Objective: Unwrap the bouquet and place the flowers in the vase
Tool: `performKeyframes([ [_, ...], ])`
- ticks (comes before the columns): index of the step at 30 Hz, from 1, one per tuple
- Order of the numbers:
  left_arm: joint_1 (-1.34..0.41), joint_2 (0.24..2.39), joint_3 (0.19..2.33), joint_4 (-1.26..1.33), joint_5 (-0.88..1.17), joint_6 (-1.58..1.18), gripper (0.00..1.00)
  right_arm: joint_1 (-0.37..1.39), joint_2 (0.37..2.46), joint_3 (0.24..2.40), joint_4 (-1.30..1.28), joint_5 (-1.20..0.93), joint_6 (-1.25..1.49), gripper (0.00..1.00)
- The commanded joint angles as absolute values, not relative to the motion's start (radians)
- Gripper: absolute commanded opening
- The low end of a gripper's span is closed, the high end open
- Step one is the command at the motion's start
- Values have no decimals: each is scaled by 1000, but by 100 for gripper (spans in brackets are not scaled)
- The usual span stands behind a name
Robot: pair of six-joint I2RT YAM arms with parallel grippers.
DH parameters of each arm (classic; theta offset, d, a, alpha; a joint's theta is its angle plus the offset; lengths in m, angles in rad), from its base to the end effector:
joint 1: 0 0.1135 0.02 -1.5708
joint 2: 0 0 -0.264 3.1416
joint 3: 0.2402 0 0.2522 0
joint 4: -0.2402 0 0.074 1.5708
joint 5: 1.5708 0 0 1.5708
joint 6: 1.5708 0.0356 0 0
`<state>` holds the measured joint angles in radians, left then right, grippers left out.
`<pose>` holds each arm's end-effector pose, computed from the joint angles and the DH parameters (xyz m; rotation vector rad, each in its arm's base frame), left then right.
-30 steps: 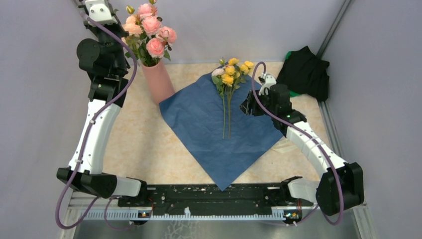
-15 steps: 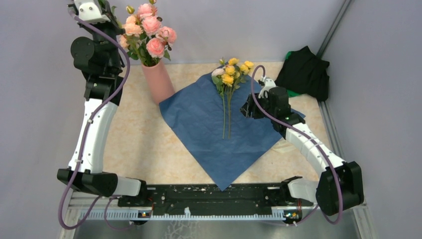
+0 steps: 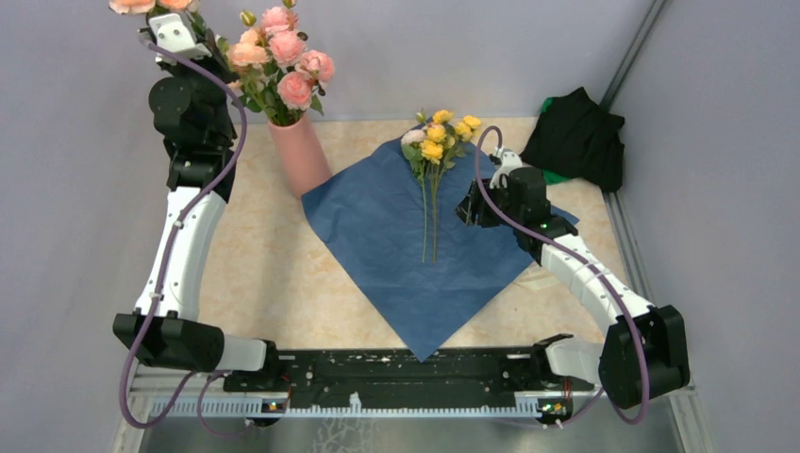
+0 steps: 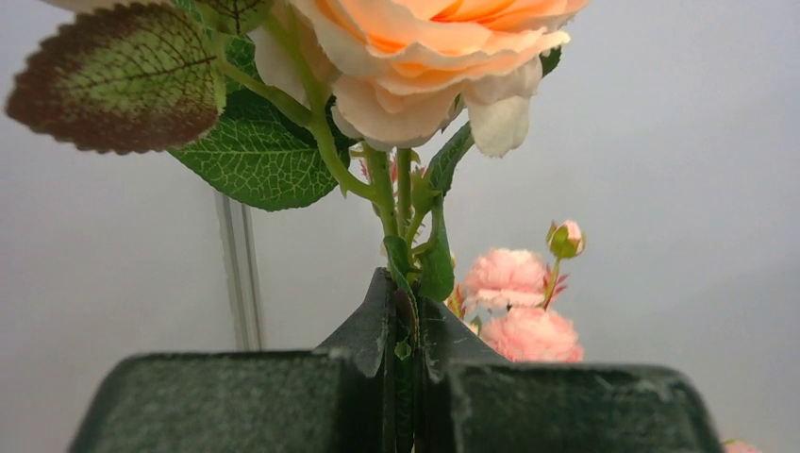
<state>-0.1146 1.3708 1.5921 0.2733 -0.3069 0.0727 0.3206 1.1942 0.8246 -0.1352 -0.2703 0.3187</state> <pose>0.2877 -0.0223 0.5358 -0.1755 1.0880 0.1275 0.2512 0.0934 0.2741 -0.1719 2.1181 0.6661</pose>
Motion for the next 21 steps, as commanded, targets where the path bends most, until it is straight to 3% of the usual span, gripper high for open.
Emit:
performKeyframes([
  [1, -86, 1372, 1539, 320, -293, 2, 0, 322, 1172, 810, -88, -264, 318, 54],
  [6, -75, 1375, 1466, 352, -251, -125, 0, 322, 1187, 803, -75, -279, 324, 54],
  [21, -75, 1445, 1393, 364, -236, -175, 0, 321, 1183, 779, -71, -270, 320, 54],
])
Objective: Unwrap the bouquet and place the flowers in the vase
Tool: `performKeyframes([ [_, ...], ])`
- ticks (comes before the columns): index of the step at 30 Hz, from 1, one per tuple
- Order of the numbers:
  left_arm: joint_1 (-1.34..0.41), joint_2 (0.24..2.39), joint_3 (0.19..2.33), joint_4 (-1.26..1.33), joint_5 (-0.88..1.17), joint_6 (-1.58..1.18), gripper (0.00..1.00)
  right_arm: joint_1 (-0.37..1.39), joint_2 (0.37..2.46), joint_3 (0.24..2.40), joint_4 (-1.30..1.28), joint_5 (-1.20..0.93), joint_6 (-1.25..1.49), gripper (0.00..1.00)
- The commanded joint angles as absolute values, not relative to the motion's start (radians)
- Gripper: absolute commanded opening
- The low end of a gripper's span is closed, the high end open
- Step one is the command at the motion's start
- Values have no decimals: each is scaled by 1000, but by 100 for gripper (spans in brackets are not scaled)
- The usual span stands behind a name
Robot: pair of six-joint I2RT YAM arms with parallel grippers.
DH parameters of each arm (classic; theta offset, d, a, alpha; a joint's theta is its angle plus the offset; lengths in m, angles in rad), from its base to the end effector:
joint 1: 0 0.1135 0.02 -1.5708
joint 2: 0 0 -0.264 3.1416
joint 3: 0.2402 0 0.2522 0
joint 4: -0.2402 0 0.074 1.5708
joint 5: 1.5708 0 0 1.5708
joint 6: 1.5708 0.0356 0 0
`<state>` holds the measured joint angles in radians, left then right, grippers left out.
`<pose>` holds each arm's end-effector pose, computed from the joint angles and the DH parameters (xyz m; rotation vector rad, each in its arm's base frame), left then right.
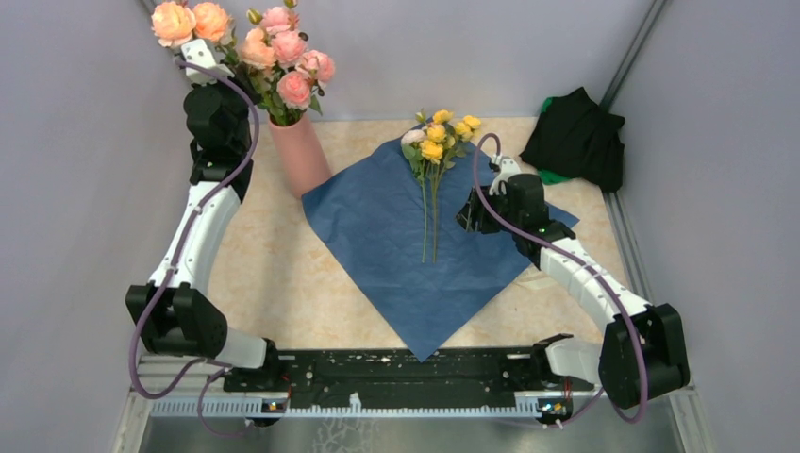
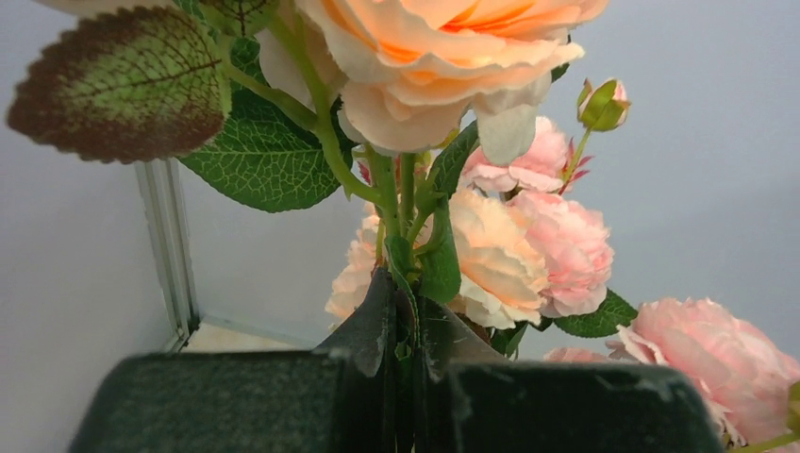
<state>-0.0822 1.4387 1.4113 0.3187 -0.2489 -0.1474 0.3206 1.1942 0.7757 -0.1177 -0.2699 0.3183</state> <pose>0.3353 -0.0188 0.4596 -0.2550 1.2633 -0.0377 0.2478 0.0923 0.2589 -0.1686 2.1501 0.6614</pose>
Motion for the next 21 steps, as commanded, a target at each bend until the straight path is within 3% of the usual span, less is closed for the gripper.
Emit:
performKeyframes([
  [1, -75, 1448, 1385, 366, -236, -175, 0, 321, 1183, 779, -69, -270, 320, 54],
  [21, -75, 1511, 1327, 374, -203, -213, 2, 321, 1186, 772, -74, -270, 318, 54],
])
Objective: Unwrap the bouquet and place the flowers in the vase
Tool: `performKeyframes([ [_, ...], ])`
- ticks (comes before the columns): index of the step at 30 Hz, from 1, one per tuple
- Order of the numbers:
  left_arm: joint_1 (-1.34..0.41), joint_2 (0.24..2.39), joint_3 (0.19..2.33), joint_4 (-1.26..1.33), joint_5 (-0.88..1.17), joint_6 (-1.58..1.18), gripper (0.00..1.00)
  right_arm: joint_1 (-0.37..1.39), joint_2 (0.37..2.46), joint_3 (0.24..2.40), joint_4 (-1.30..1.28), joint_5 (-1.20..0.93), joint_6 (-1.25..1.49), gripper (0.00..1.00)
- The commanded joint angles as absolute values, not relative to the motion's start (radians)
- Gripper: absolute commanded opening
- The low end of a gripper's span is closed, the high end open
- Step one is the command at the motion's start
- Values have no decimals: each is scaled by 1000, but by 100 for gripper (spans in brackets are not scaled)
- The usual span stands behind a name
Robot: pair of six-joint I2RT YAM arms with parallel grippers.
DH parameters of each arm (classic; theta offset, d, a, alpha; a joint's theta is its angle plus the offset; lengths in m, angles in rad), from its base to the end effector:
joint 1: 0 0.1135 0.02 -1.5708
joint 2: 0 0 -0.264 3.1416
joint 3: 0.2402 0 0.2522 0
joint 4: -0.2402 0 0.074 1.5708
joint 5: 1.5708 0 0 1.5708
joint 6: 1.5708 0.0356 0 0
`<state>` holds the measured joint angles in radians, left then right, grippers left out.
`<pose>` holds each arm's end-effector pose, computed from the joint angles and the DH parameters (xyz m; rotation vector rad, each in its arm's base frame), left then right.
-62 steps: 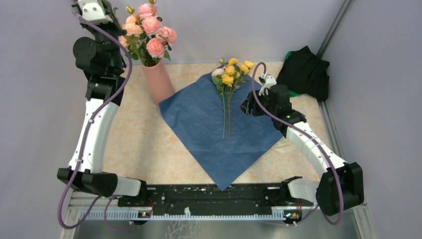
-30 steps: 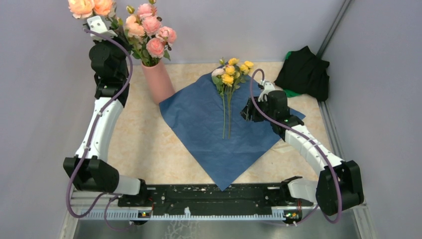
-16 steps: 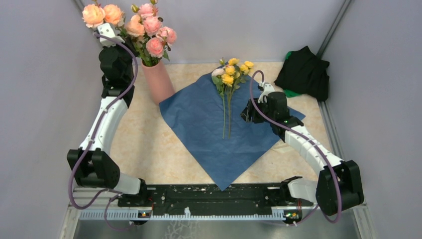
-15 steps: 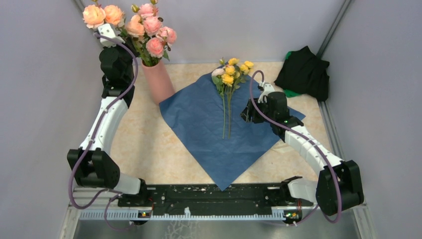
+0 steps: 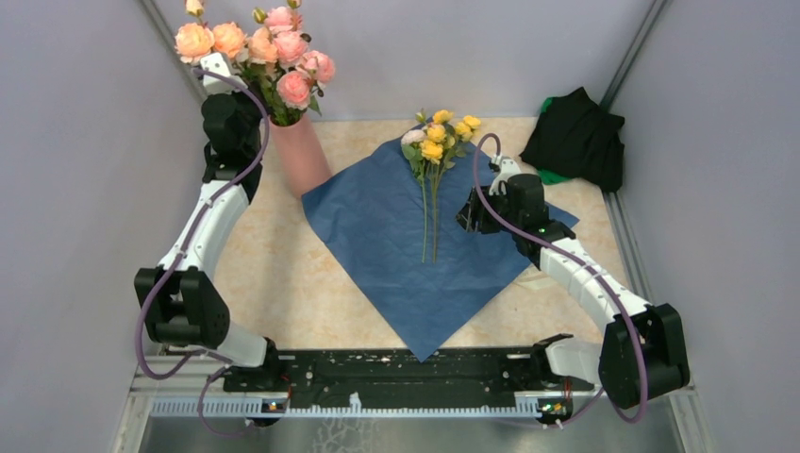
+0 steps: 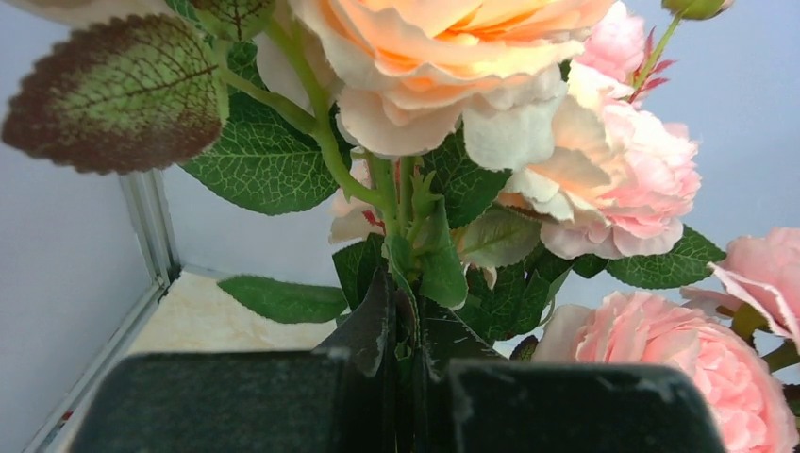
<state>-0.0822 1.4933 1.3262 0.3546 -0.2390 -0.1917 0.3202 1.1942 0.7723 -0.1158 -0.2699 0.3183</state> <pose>0.3573 -0.0210 0.4154 -0.2742 1.3616 -0.0631 0.2476 0.0921 0.2580 -0.1680 2.1517 0.6610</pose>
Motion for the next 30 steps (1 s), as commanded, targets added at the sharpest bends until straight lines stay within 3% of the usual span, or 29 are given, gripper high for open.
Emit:
performKeyframes([
  [1, -75, 1512, 1329, 370, -203, -214, 6, 321, 1188, 773, -73, -271, 318, 54],
  [3, -75, 1509, 1334, 362, -208, -219, 23, 321, 1193, 775, -71, -272, 318, 54],
  [7, -75, 1489, 1344, 344, -234, -219, 69, 321, 1195, 773, -69, -275, 317, 54],
  [10, -75, 1474, 1347, 329, -232, -216, 86, 321, 1199, 770, -62, -276, 317, 54],
  [30, -77, 1335, 1235, 265, -251, -237, 89, 321, 1208, 758, -52, -291, 322, 54],
])
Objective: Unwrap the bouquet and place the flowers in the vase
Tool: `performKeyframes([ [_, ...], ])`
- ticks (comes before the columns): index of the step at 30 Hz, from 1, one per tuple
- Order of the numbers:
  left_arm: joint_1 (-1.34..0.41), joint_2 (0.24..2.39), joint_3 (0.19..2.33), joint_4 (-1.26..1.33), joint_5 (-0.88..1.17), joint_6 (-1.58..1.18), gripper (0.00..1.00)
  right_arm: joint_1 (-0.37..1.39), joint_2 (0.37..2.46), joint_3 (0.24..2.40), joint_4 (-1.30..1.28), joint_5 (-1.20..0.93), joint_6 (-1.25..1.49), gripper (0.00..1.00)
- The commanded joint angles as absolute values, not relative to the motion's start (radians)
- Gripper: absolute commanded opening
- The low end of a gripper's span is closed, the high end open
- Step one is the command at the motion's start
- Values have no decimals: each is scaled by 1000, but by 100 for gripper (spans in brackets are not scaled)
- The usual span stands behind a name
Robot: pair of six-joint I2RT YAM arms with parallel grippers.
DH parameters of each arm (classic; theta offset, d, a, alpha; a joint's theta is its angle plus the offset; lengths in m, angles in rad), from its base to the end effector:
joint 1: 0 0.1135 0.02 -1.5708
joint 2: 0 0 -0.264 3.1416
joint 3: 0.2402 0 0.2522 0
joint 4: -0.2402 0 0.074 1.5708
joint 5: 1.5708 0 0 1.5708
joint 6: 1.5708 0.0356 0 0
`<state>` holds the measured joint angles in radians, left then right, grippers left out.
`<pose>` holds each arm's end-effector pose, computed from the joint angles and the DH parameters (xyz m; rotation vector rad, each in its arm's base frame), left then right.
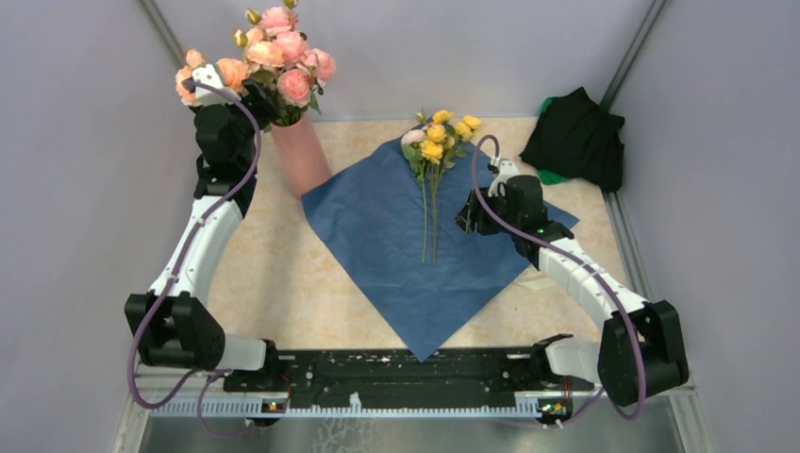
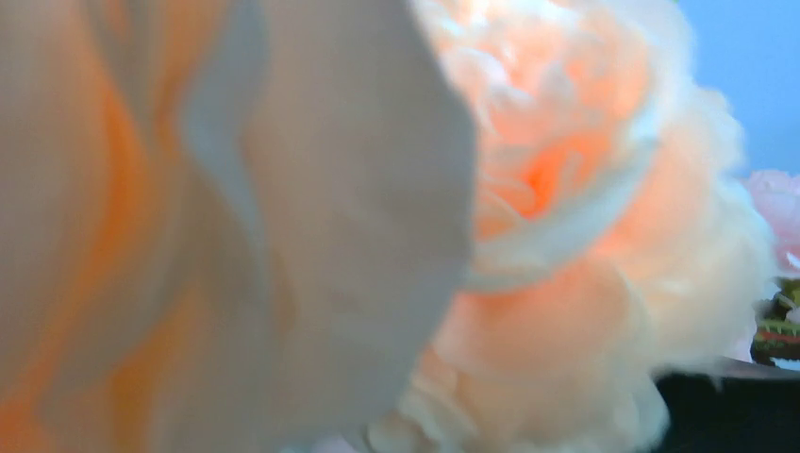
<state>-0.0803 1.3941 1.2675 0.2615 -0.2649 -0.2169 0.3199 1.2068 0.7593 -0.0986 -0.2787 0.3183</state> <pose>0.3312 -0.0173 0.4166 -0.3140 1.4062 -0.0538 0.2488 0.0927 0.2521 -0.1721 2.1604 0.6689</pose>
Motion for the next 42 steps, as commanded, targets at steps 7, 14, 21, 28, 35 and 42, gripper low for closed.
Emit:
performKeyframes([
  [7, -77, 1284, 1172, 265, -247, -253, 89, 321, 1212, 756, -45, -299, 325, 54],
  [14, -78, 1278, 1141, 265, -218, -279, 89, 321, 1212, 752, -44, -299, 325, 54],
  [21, -96, 1256, 1086, 271, -183, -299, 89, 321, 1218, 747, -37, -302, 326, 54],
  [28, -115, 1220, 1037, 245, -165, -307, 90, 321, 1224, 750, -34, -304, 327, 54],
  [35, -160, 1198, 943, 240, -153, -308, 90, 321, 1221, 750, -35, -300, 325, 54],
  [42, -385, 1288, 934, 187, -152, -193, 89, 322, 1236, 756, -24, -322, 330, 54],
])
